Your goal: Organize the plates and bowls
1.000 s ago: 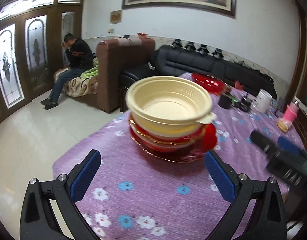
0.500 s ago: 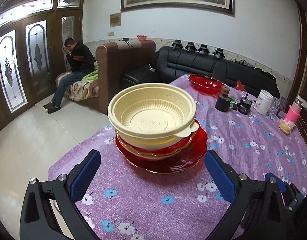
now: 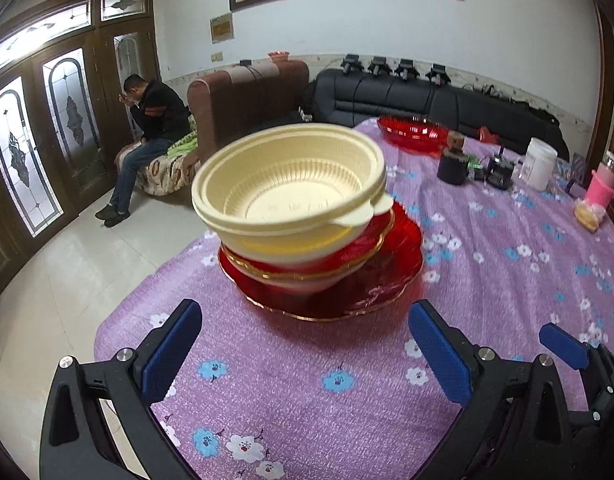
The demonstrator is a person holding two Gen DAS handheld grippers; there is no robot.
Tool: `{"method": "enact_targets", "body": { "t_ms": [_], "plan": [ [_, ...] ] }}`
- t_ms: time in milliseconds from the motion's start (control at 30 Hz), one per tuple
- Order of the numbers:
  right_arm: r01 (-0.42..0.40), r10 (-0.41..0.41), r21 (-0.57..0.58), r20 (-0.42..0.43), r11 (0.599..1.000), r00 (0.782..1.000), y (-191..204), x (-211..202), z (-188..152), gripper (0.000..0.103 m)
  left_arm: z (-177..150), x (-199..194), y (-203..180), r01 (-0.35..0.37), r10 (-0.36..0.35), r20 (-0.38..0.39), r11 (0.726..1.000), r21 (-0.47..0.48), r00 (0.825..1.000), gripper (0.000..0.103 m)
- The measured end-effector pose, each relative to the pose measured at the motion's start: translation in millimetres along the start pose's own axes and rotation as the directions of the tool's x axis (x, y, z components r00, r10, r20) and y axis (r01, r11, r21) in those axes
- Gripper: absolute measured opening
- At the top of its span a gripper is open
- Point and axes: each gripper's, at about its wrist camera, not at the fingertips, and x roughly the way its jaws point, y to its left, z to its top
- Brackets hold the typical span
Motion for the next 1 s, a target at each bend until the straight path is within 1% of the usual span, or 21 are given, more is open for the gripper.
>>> {"method": "enact_targets", "body": {
  "t_ms": [233, 567, 1000],
  "plan": [
    [-0.002, 0.001, -0.027, -0.026, 1.0, 1.0, 9, 10, -3, 0.102, -3, 7, 6, 0.007, -0.007, -0.021, 1.0, -0.01, 1.0, 0.103],
    [-0.001, -0.001, -0.034, -0.049, 0.999, 0.999, 13, 17, -5, 0.102, -6, 18, 14, 0.029, -0.031, -0.062, 0.999, -0.03, 0.998, 0.103],
    [-0.003, 0.0, -0.043, -0.061, 0.999, 0.998, 18, 20, -9, 0.102, -9, 21, 16, 0.033, -0.035, -0.072, 0.999, -0.033, 0.997, 0.103]
  ]
}}
